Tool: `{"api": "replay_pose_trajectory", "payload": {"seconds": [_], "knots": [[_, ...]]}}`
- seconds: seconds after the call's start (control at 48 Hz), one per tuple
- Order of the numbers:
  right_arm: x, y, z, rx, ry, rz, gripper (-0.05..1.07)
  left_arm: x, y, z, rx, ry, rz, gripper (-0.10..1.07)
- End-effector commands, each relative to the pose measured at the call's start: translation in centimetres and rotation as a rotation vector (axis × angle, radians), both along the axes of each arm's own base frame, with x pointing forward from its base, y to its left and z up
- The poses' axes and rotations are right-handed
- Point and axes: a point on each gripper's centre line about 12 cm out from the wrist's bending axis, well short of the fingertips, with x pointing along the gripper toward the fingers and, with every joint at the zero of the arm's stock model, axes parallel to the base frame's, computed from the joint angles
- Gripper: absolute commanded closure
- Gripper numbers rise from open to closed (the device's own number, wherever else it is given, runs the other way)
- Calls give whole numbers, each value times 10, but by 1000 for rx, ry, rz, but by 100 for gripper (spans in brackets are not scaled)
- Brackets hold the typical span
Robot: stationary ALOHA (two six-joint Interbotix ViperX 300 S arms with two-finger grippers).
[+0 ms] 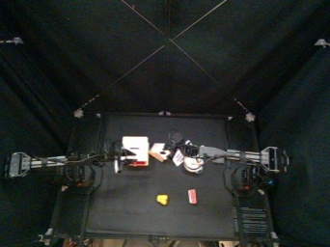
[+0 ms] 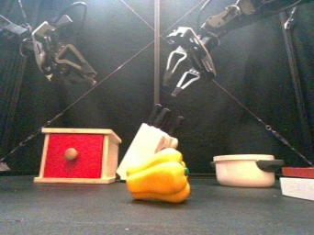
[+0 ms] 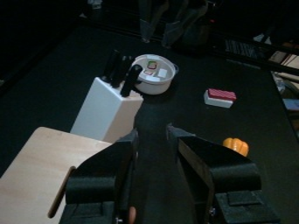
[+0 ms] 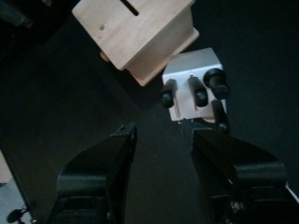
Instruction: Grab cleaver
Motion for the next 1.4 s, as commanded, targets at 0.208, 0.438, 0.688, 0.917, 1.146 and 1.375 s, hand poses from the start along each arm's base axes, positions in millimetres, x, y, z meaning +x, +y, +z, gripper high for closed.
{"api": "replay_pose_trajectory", "payload": {"seconds": [0.208,0.438,0.688,0.917,1.146,1.375], "knots": [[18,9,1,-93,-32,70,21,1,0,1,-18,-7,5,24],[22,4,2,-133,-29,75,21,0,0,-1,-21,-3,8,24],[22,1,4,-167,-25,81,21,-1,1,-2,-21,2,10,24],[24,-5,-5,-201,7,84,21,-1,1,-3,-21,3,10,24],[22,-12,-8,-208,18,71,21,-1,1,-3,-21,5,15,24],[21,-17,-11,-206,28,59,21,-1,2,-4,-22,7,16,24]]}}
